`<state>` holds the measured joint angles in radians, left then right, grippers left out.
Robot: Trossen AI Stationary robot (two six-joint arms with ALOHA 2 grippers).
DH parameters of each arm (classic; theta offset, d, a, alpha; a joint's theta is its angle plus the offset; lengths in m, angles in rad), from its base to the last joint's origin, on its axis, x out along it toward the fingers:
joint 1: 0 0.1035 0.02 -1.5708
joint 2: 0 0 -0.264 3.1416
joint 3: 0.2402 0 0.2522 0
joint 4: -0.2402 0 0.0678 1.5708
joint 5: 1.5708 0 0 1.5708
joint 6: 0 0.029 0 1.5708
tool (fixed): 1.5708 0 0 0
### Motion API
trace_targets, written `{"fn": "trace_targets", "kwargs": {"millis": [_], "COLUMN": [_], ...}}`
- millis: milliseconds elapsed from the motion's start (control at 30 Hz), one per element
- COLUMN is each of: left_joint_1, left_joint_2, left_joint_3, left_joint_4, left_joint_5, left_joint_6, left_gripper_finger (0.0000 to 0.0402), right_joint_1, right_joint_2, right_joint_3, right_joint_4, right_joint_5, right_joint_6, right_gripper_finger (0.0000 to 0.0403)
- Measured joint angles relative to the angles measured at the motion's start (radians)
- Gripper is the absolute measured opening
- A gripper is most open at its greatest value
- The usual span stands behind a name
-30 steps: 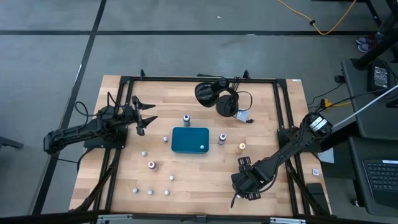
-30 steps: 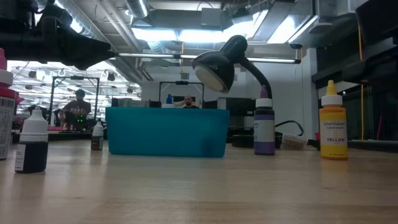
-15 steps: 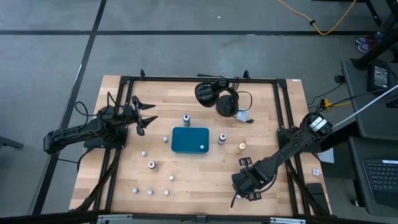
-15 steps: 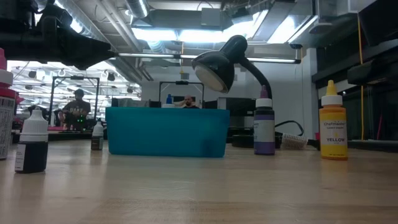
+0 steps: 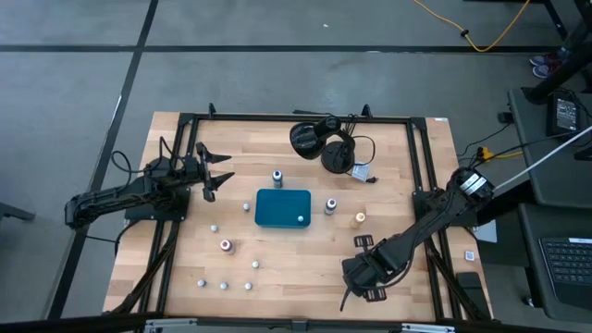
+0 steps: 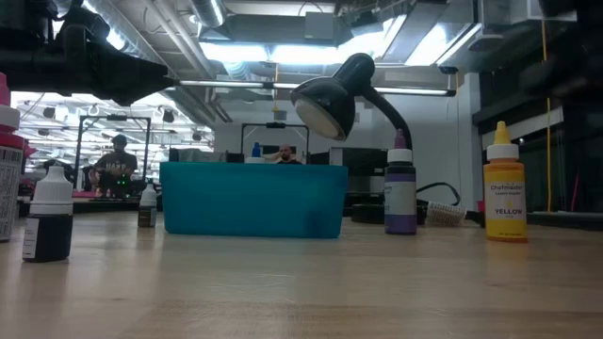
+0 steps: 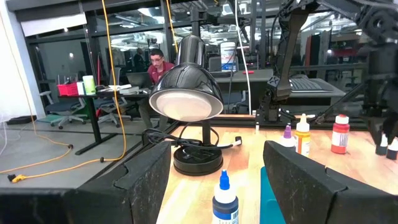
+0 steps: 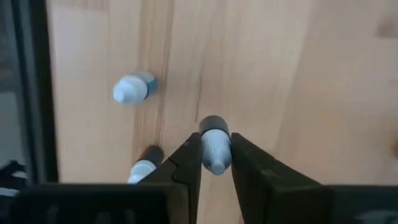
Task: Pick & Place food coloring
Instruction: Put the small dark green food coloring bottle into the blue bin
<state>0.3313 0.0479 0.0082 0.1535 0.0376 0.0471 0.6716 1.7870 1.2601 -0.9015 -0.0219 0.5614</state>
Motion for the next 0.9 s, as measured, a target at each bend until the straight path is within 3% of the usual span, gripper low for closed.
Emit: {"fn": "trace_targets", "kwargs": {"millis": [267, 467, 667, 900], "left_joint_1": [0.0, 0.0, 0.0, 0.0], "left_joint_2": [0.0, 0.0, 0.0, 0.0], "left_joint_3": [0.0, 0.0, 0.0, 0.0], "left_joint_4": [0.0, 0.0, 0.0, 0.0], "left_joint_5": [0.0, 0.0, 0.0, 0.0], "left_joint_6": [0.0, 0.0, 0.0, 0.0], "left_gripper_finger": [0.0251, 0.0251, 0.0251, 0.0251], "right_joint_1": [-0.067, -0.122, -0.224, -0.382], "right_joint_2": [0.0, 0.0, 0.0, 0.0], "right_joint_3": [0.154, 0.239, 0.291, 0.3], "right_joint_4": [-0.113, -0.124, -0.122, -0.097], "right_joint_5": [0.004, 0.106, 0.134, 0.147], "right_joint_6": [0.039, 0.079, 0.084, -0.021], "right_gripper_finger": [0.0066, 0.0073, 0.0066, 0.0072]}}
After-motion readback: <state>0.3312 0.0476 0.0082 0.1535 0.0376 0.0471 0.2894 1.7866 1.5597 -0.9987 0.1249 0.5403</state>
